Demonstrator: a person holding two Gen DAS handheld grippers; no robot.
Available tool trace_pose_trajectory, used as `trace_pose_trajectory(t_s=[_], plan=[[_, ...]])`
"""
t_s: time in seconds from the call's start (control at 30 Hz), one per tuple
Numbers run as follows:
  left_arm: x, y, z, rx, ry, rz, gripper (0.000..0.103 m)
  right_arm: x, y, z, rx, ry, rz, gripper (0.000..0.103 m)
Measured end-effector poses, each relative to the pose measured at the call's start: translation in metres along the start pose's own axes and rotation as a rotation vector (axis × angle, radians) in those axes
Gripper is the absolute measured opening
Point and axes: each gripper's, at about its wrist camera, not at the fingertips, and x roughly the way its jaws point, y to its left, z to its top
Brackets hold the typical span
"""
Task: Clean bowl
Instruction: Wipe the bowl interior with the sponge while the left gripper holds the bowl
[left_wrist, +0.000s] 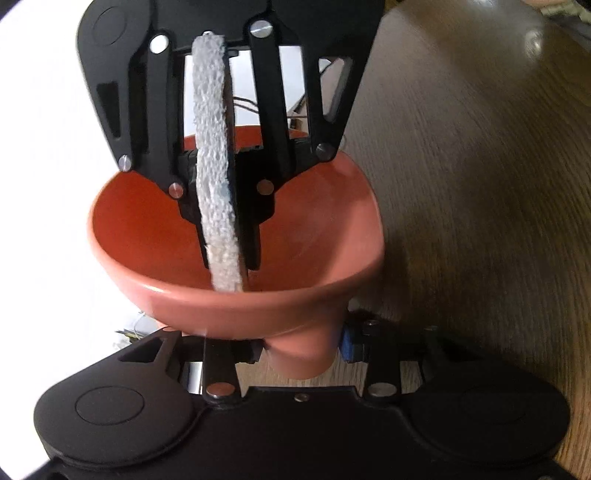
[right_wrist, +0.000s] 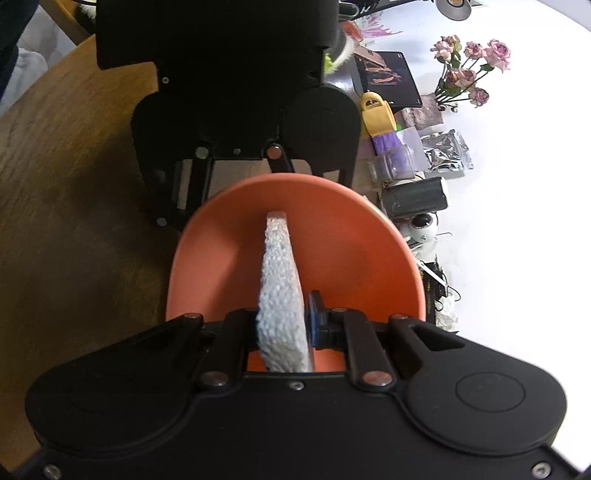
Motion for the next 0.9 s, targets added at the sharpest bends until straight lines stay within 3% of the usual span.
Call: trace_pose_trajectory(t_s=[0.37, 0.53, 0.73, 0.8, 0.9], plan=[[0.003, 0.005, -0.001, -0.066, -0.009, -0.010, 0.038, -0.005, 0.012, -0.021, -0.009, 0.087, 0.008, 0.014], [0.003, 0.001, 0.001, -0.062, -0.015, 0.007, 0.038, -0.025, -0.009, -0.023, 0.038, 0.080, -0.031, 0.014], [0.003, -0.002, 0.002, -0.129, -0.028, 0.025, 0.038, -0.048, -0.049, -0.045, 0.160, 0.102, -0.130, 0.012], [0.004, -0.001, 0.003, -0.155, -0.027, 0.031, 0.038, -0.042, -0.050, -0.053, 0.161, 0.137, -0.158, 0.012], [0.006, -0.001, 0.005, -0.199, -0.034, 0.040, 0.038, -0.017, -0.043, -0.056, 0.109, 0.195, -0.131, 0.012]])
